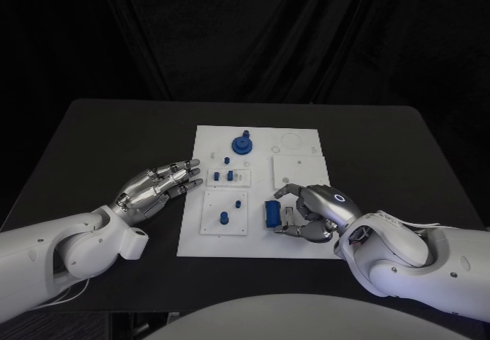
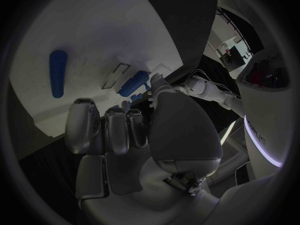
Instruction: Assemble the parts on the task board
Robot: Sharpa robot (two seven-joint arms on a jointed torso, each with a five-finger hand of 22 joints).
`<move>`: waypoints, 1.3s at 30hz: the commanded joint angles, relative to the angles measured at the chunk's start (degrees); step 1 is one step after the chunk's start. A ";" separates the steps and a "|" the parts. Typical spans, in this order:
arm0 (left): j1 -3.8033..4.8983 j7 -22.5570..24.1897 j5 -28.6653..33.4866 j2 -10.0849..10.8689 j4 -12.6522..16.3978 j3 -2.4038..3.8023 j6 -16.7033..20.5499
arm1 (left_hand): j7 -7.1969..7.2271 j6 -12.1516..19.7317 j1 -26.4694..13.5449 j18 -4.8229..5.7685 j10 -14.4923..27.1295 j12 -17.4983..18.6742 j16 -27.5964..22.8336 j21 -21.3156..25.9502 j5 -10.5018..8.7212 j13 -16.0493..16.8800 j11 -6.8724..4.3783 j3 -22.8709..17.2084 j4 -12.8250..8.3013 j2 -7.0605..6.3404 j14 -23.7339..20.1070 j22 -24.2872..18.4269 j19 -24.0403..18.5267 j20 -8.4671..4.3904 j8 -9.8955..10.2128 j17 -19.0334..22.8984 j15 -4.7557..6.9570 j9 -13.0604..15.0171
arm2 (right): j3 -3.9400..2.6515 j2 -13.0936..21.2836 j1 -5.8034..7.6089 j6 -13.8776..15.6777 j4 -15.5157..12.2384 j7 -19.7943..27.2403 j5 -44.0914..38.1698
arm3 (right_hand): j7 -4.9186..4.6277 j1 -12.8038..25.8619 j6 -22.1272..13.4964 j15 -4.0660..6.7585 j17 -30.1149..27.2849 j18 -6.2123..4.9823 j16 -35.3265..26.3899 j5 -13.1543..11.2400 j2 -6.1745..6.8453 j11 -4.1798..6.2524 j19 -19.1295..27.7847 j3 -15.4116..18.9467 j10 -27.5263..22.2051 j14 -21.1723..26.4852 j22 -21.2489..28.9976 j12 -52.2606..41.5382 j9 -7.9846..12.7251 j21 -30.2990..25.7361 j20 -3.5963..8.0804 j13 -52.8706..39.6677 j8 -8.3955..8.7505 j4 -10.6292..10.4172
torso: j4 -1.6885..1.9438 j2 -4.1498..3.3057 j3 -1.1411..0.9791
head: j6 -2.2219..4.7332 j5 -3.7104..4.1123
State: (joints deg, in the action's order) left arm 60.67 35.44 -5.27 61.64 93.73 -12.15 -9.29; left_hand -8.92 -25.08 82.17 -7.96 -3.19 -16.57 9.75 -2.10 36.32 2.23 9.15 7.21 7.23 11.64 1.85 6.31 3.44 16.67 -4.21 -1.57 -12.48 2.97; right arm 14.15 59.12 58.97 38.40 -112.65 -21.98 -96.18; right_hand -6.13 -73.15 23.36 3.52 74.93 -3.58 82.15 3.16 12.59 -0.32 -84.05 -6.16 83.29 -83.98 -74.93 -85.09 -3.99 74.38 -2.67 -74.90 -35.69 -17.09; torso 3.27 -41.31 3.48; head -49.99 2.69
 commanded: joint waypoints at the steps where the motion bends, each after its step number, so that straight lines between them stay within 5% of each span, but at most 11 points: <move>1: -0.08 3.74 -1.75 0.55 1.13 0.05 2.45 | -1.33 -0.67 0.69 -0.17 -0.06 -0.59 -0.09 -0.19 1.72 0.07 0.60 -0.83 -1.17 -0.01 0.09 -0.06 0.27 -0.04 -0.46 0.01 0.91 0.07 | -0.19 1.63 0.37 6.96 -1.08 7.50 3.28 | 0.13 2.19 3.51 0.24 2.55 0.63 1.26 -0.35 -0.76 0.12 -1.85 -0.09 3.41 -3.80 -11.20 -2.54 -0.51 2.11 0.27 -10.26 -1.50 0.04 | -0.03 0.02 -0.01 | -0.01 -0.11; 10: -0.02 7.83 -1.99 2.08 3.72 0.06 7.34 | -1.85 -2.71 -0.50 -1.49 -1.27 -3.31 0.14 -0.16 0.79 0.33 1.79 -2.38 -0.38 1.00 0.06 -0.09 0.13 -0.19 -1.31 -0.01 1.63 0.25 | -0.27 7.22 5.41 10.18 -2.78 13.82 16.32 | 0.45 2.16 6.13 0.35 3.90 0.87 2.07 0.24 -3.17 0.29 -2.19 -1.69 6.08 -4.01 -11.52 -4.49 -0.69 3.36 0.32 -14.19 -2.44 0.21 | 0.02 0.02 0.03 | -0.01 0.73; 12: 0.04 9.02 -1.28 2.24 4.21 0.07 7.88 | -1.84 -3.00 -1.02 -1.58 -1.44 -3.72 0.33 -0.16 0.71 0.35 1.87 -2.42 0.36 1.08 0.10 -0.10 0.10 -0.17 -1.47 -0.03 1.59 0.26 | -0.25 8.48 6.23 8.15 -3.00 11.67 17.85 | 0.38 1.66 7.13 0.29 4.06 0.89 2.18 2.89 -4.36 0.24 -2.21 -2.53 6.59 -4.02 -11.55 -4.83 -0.89 3.54 0.28 -14.92 -3.14 0.25 | 0.04 0.06 0.05 | -0.01 0.79; 13: 0.07 9.54 -1.05 2.28 4.39 0.07 8.13 | -1.82 -3.16 -1.23 -1.59 -1.55 -3.98 0.50 -0.16 0.70 0.36 1.87 -2.42 0.71 1.09 0.15 -0.10 0.09 -0.17 -1.54 -0.05 1.56 0.27 | -0.24 8.98 6.49 6.70 -3.08 10.18 18.34 | 0.28 0.59 8.93 0.25 4.46 0.97 2.42 8.83 -5.08 0.10 -2.28 -3.39 6.71 -4.09 -11.63 -4.91 -1.51 3.86 0.24 -15.10 -4.56 0.29 | -0.02 0.15 0.07 | -0.01 0.76; 14: 0.12 10.17 -0.82 2.34 4.58 0.07 8.40 | -1.82 -3.16 -1.23 -1.59 -1.55 -3.98 0.50 -0.16 0.70 0.36 1.87 -2.42 0.71 1.09 0.15 -0.10 0.09 -0.17 -1.54 -0.05 1.56 0.27 | -0.21 9.52 6.75 4.54 -3.14 8.15 18.82 | 0.36 0.07 11.44 0.04 4.89 1.03 2.69 11.24 -5.53 -0.10 -2.39 -3.76 6.71 -4.17 -11.72 -4.91 -2.59 4.25 0.17 -15.10 -6.89 0.43 | -0.03 0.20 0.10 | -0.01 0.72; 23: 0.26 13.10 -0.14 2.17 4.58 0.06 8.94 | -1.14 -3.67 -2.89 -1.92 -2.62 -5.64 0.70 -0.03 -2.49 0.38 0.89 -0.57 8.73 0.55 -0.06 -0.51 -0.37 -1.05 -2.10 -0.02 2.70 0.15 | 0.11 10.96 7.29 -10.37 -2.75 -5.61 17.44 | 0.99 4.60 15.11 -0.34 3.97 0.76 2.27 14.64 -6.63 -0.42 -1.99 -3.41 6.71 -3.95 -11.38 -4.91 -5.66 3.37 -0.35 -15.10 -12.02 0.27 | -0.30 0.43 0.24 | -0.01 0.46; 25: 0.26 13.48 -0.10 2.04 4.35 0.06 9.05 | 1.36 0.33 -2.85 -1.66 -2.46 -4.63 0.46 0.00 -3.89 0.27 1.10 0.08 9.45 0.61 -0.22 -0.63 -0.48 -1.22 -0.66 0.03 2.60 -0.28 | 0.13 10.78 7.17 -12.16 -2.48 -7.42 16.76 | 1.35 5.62 15.92 -0.10 3.79 0.71 2.20 14.55 -6.51 -0.13 -1.93 -3.34 6.71 -3.92 -11.32 -4.91 -6.31 3.22 -0.18 -15.10 -12.85 0.23 | -0.24 0.42 0.30 | -0.01 0.71; 26: 0.26 13.77 -0.09 1.94 4.22 0.06 9.20 | 4.38 2.88 -3.24 -1.27 -2.34 -4.08 0.26 -0.05 -4.96 0.22 2.21 0.66 9.54 0.85 -0.34 -0.61 -0.47 -1.37 0.30 0.07 2.19 -0.54 | 0.15 10.61 7.06 -13.08 -2.31 -8.36 16.31 | 1.48 6.12 16.09 0.01 3.37 0.65 1.98 14.19 -6.38 -0.01 -1.84 -3.29 6.71 -3.83 -11.23 -4.91 -6.58 2.97 -0.08 -15.10 -13.11 0.21 | -0.24 0.41 0.30 | -0.01 0.78; 31: 0.26 14.84 -0.28 1.66 3.75 0.05 10.13 | 4.82 3.79 -4.37 -0.30 -1.74 -1.82 -1.01 -0.41 -8.14 0.03 -1.50 2.92 9.61 1.68 -0.77 -0.27 -0.19 -5.06 1.29 0.25 4.96 -0.66 | 0.18 10.11 6.64 -15.76 -1.93 -11.35 13.54 | 1.61 7.39 16.10 0.14 2.76 0.48 1.63 13.75 -6.25 0.12 -1.56 -3.10 6.71 -3.68 -11.00 -4.91 -6.97 2.22 0.05 -15.10 -13.36 0.16 | -0.34 0.40 0.26 | -0.01 0.99; 35: 0.26 15.31 -0.72 1.62 3.37 0.05 10.77 | 9.47 10.72 -5.05 1.49 -1.93 -0.72 -1.69 -0.83 -11.06 -0.03 -0.76 4.77 9.57 2.07 -0.69 0.19 0.26 -7.71 2.58 0.32 5.69 -1.28 | 0.19 9.82 6.35 -17.59 -1.73 -13.40 11.07 | 2.34 9.54 18.06 0.58 2.83 0.49 1.64 12.47 -6.04 0.70 -1.58 -3.00 6.71 -3.72 -11.02 -4.91 -8.31 2.31 0.42 -15.10 -14.84 0.14 | -0.14 0.36 0.26 | -0.01 1.55; 39: 0.26 15.34 -0.89 1.46 3.04 0.05 10.82 | 10.10 12.52 -4.98 2.49 -2.00 -0.21 -1.76 -1.15 -11.29 -0.05 -0.46 5.40 9.57 2.36 -0.43 0.48 0.64 -8.48 2.73 0.32 5.53 -1.43 | 0.19 9.66 6.01 -19.08 -1.68 -15.06 8.66 | 2.72 10.37 18.66 0.88 2.98 0.53 1.72 11.69 -5.86 1.02 -1.63 -3.08 6.71 -3.77 -11.06 -4.91 -9.08 2.47 0.69 -15.10 -15.40 0.14 | -0.19 0.40 0.25 | -0.01 1.92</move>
State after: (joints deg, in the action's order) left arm 60.77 38.75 -5.86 63.25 96.74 -12.14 0.76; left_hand 1.25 -12.66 77.33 -6.10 -5.27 -16.95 8.15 -3.07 25.42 2.22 8.35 12.39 16.75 13.75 0.98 6.74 4.13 8.56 -1.81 -1.27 -6.88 1.59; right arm 14.34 68.77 65.17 22.95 -114.31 -32.52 -83.46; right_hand -3.30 -63.12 41.61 4.05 74.92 -3.58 83.89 14.97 6.73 0.32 -84.07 -9.50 84.05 -83.89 -74.92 -89.69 -13.02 76.77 -2.24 -74.93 -50.85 -16.92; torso 3.04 -40.94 3.74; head -49.99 4.45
